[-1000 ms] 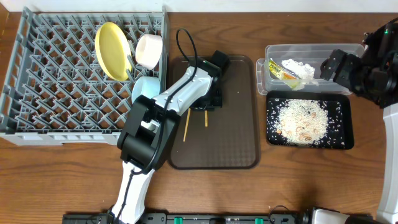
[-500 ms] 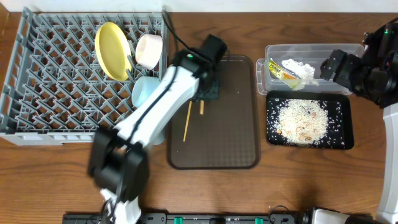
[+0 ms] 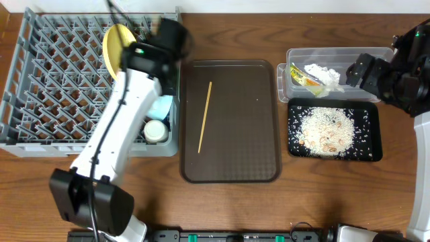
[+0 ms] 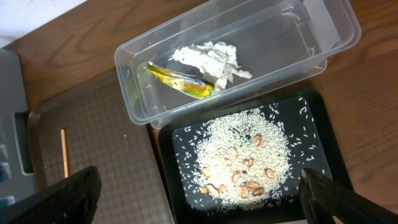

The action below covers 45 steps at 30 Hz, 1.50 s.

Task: Sort waste into correct bins and load items into the dishwasher
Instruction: 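Carry the chopstick left and drop it into the rack, then return the left gripper to the tray and grasp the second chopstick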

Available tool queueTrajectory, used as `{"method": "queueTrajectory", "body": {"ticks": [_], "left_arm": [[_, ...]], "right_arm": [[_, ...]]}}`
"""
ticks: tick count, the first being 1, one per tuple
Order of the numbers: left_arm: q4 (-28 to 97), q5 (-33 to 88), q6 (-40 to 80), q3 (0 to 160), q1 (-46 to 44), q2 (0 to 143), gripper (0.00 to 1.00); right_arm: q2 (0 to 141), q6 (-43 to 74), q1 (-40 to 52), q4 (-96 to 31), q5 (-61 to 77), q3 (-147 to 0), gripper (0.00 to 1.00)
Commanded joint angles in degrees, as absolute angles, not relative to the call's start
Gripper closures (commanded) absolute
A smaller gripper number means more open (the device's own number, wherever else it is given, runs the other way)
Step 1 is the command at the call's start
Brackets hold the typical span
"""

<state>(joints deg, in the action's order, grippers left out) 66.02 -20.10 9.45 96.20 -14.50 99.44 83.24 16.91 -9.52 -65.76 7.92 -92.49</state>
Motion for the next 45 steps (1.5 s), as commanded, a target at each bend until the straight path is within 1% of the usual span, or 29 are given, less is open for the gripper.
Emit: {"method": "queueTrajectory", "body": {"ticks": [1, 3, 6, 10, 11, 12, 13, 16, 19, 23, 25, 27, 30, 32, 39, 45], "left_arm": [[64.64, -22.52, 7.05, 94.02, -9.89, 100.82, 0.92], [62.83, -20.25, 4.84, 92.71, -7.77, 101.54, 0.92], [60.34, -14.96, -2.28, 91.33, -5.87, 102.91, 0.92], [58.65, -15.03, -5.61, 90.94, -5.65, 103.53, 0.91], [58.33, -15.07, -5.58, 90.96, -5.63, 103.53, 0.85], [58.13, -15.27, -5.56, 90.96, -5.63, 103.53, 0.69], [58.04, -15.88, -5.54, 90.96, -5.63, 103.53, 0.63], [57.93, -16.36, -5.28, 90.98, -5.63, 103.50, 0.53], [57.95, -16.36, -4.99, 91.29, -5.65, 103.50, 0.53], [58.85, -15.46, 0.56, 93.21, -5.87, 102.78, 0.53], [59.07, -12.34, 2.13, 94.02, -6.46, 101.75, 0.53], [58.96, -6.57, 3.38, 94.37, -7.46, 100.51, 0.54], [58.61, 3.18, 5.17, 94.37, -10.11, 99.85, 0.56], [58.61, 6.15, 5.28, 94.06, -12.82, 100.40, 0.57], [58.89, 3.77, 13.98, 93.06, -21.78, 104.55, 0.59], [58.96, 1.89, 16.88, 92.90, -25.21, 109.58, 0.59]], "right_arm": [[83.37, 16.45, -9.78, -65.82, 7.73, -92.49, 0.01], [83.37, 16.45, -9.78, -65.82, 7.73, -92.49, 0.01], [83.37, 16.45, -9.78, -65.82, 7.73, -92.49, 0.01], [83.37, 16.43, -9.78, -65.82, 7.73, -92.49, 0.01], [83.37, 16.45, -9.78, -65.82, 7.73, -92.49, 0.01], [83.37, 16.43, -9.78, -65.82, 7.73, -92.49, 0.01], [83.37, 16.45, -9.78, -65.82, 7.73, -92.49, 0.01], [83.37, 16.43, -9.78, -65.82, 7.73, -92.49, 0.01], [83.37, 16.45, -9.78, -65.82, 7.73, -92.49, 0.01], [83.37, 16.45, -9.78, -65.82, 7.73, -92.49, 0.01], [83.37, 16.45, -9.78, -65.82, 7.73, -92.49, 0.01], [83.37, 16.43, -9.78, -65.82, 7.73, -92.49, 0.01], [83.37, 16.45, -9.78, -65.82, 7.73, -92.49, 0.01], [83.37, 16.45, -9.78, -65.82, 7.73, -92.49, 0.01], [83.37, 16.45, -9.78, -65.82, 7.73, -92.49, 0.01], [83.37, 16.45, -9.78, -65.82, 7.73, -92.49, 0.01]]}}
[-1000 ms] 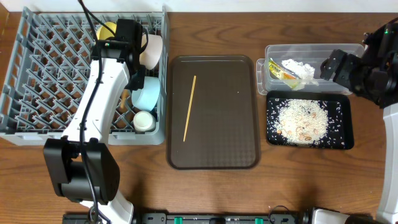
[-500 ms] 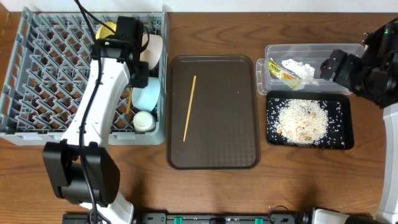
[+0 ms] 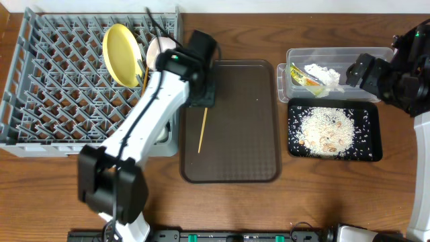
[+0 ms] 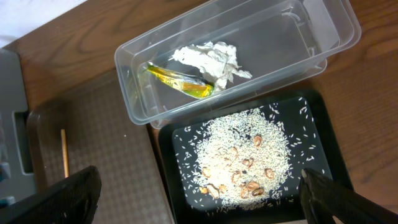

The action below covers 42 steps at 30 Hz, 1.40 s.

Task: Sort waste into correct bins and load items into the dishwasher
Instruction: 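Return the left gripper to the tray and grasp the second chopstick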

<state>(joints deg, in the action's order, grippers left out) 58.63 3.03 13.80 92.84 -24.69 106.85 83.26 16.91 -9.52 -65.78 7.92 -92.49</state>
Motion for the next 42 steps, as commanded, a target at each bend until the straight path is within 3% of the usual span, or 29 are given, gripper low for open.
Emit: {"method": "queueTrajectory", "body": {"ticks": [1, 11, 28, 42], "left_arm": [[58.87, 1.91, 16.95, 92.90, -25.21, 110.61, 0.59], [56.84, 2.44, 13.54, 92.90, -24.91, 120.44, 0.57], [54.02, 2.57, 10.52, 92.90, -24.95, 124.31, 0.57], [52.12, 2.59, 10.55, 92.75, -25.06, 125.49, 0.65]], "right_arm": [[83.37, 16.43, -9.78, -65.82, 7.73, -92.49, 0.01], [83.37, 16.45, -9.78, -65.82, 7.73, -92.49, 0.01], [83.37, 16.43, -9.78, -65.82, 7.73, -92.49, 0.01], [83.37, 16.43, -9.78, -65.82, 7.73, -92.49, 0.01]]}}
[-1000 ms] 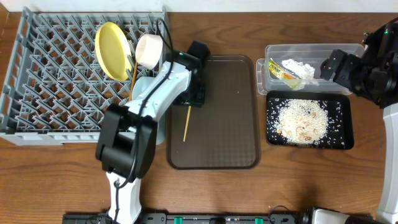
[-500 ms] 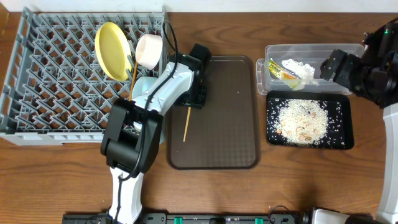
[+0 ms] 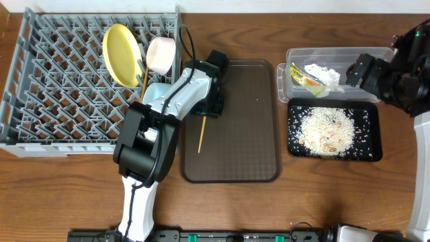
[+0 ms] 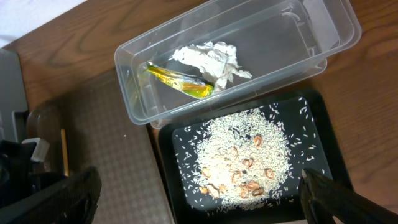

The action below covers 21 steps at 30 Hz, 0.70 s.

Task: Sort waste into correct bins and load items into the dishwasher
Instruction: 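Return the left gripper to the tray and grasp the second chopstick, then carry the second chopstick left and place it in the rack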

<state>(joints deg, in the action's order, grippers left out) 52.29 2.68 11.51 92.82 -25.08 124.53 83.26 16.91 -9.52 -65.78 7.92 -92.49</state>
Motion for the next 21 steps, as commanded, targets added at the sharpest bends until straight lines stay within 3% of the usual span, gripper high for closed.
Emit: {"method": "queueTrajectory", "body": {"ticks": [1, 10, 12, 14, 15, 21], "left_arm": [[51.94, 2.61, 10.55, 92.68, -25.06, 125.78, 0.65], [51.75, 5.41, 10.55, 92.31, -25.04, 129.29, 0.66], [51.72, 5.41, 10.55, 92.33, -25.04, 129.27, 0.73], [51.75, 5.41, 10.55, 92.33, -25.04, 129.27, 0.89], [51.79, 5.41, 10.55, 92.38, -25.04, 129.27, 0.92], [55.16, 5.39, 10.52, 95.48, -25.04, 129.12, 0.93]], "right_arm": [[83.37, 16.43, -9.78, -65.82, 7.73, -92.49, 0.01], [83.37, 16.45, -9.78, -65.82, 7.73, -92.49, 0.01], [83.37, 16.45, -9.78, -65.82, 7.73, -92.49, 0.01], [83.37, 16.45, -9.78, -65.82, 7.73, -92.49, 0.01], [83.37, 16.45, -9.78, -65.82, 7.73, -92.49, 0.01], [83.37, 16.45, -9.78, -65.82, 7.73, -92.49, 0.01]]}}
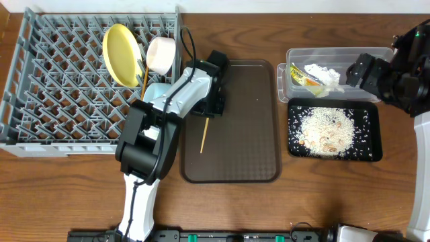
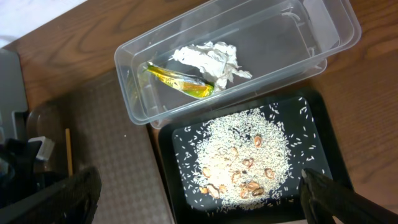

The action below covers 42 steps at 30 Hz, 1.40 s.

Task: Sort waste into correct bins and load items into the dishwasher
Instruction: 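Carry the second chopstick left and place it in the rack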

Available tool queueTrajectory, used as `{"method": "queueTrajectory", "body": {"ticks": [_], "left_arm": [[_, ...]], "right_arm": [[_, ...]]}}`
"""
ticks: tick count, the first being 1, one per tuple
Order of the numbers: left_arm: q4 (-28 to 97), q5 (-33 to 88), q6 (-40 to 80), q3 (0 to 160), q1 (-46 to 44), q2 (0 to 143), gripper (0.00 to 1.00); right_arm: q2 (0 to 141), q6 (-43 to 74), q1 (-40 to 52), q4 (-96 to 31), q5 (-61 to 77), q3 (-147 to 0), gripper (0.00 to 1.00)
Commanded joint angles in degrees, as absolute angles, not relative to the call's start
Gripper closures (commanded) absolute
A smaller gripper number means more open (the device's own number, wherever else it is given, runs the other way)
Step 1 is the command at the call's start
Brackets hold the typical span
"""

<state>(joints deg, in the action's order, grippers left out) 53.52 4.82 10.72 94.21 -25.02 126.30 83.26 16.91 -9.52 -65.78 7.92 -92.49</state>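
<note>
A wooden chopstick (image 1: 204,136) lies on the brown tray (image 1: 248,134). Its far end sits under my left gripper (image 1: 213,102), which is low over the tray's left side and looks shut on the chopstick (image 2: 68,151). My right gripper (image 2: 199,198) hangs open, fingers wide apart, above the black tray of rice (image 2: 323,130). It holds nothing. The clear bin (image 1: 336,54) holds a crumpled napkin (image 2: 208,56) and a yellow wrapper (image 2: 180,81). The grey dish rack (image 1: 40,81) carries a yellow plate (image 1: 119,46) and a white cup (image 1: 161,55).
A pale blue item (image 1: 156,94) and another white cup (image 1: 150,134) sit in the rack's right compartment, partly behind the left arm. The black tray (image 1: 373,153) lies just in front of the clear bin. The brown tray lies between the rack and the bins.
The chopstick has shifted slightly to the right on the brown tray, with my left gripper still over its far end. The right gripper has not moved.
My left gripper was first over the rack's back right corner beside the yellow plate. Then a white cup showed there and the gripper stood at the brown tray's back left. Later it was over the chopstick's far end, where it remains. The right arm stayed still throughout.
</note>
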Motion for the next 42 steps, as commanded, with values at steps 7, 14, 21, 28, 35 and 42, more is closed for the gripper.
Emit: {"method": "queueTrajectory", "body": {"ticks": [7, 14, 21, 28, 35, 42], "left_arm": [[64.75, 4.99, 8.71, 105.56, -25.04, 124.92, 0.93], [69.71, -0.84, 8.73, 109.06, -22.83, 113.91, 0.92], [72.49, -8.25, 7.22, 109.03, -15.42, 106.04, 0.92], [69.78, -8.21, -1.45, 106.74, -8.40, 108.20, 0.92], [67.92, -8.67, -4.08, 105.47, -5.37, 112.12, 0.83], [67.92, -8.60, -3.44, 105.49, -4.67, 112.51, 0.52]], "right_arm": [[83.37, 16.45, -9.78, -65.82, 7.73, -92.49, 0.01], [83.37, 16.43, -9.78, -65.82, 7.73, -92.49, 0.01], [83.37, 16.45, -9.78, -65.82, 7.73, -92.49, 0.01], [83.37, 16.43, -9.78, -65.82, 7.73, -92.49, 0.01], [83.37, 16.45, -9.78, -65.82, 7.73, -92.49, 0.01], [83.37, 16.45, -9.78, -65.82, 7.73, -92.49, 0.01]]}}
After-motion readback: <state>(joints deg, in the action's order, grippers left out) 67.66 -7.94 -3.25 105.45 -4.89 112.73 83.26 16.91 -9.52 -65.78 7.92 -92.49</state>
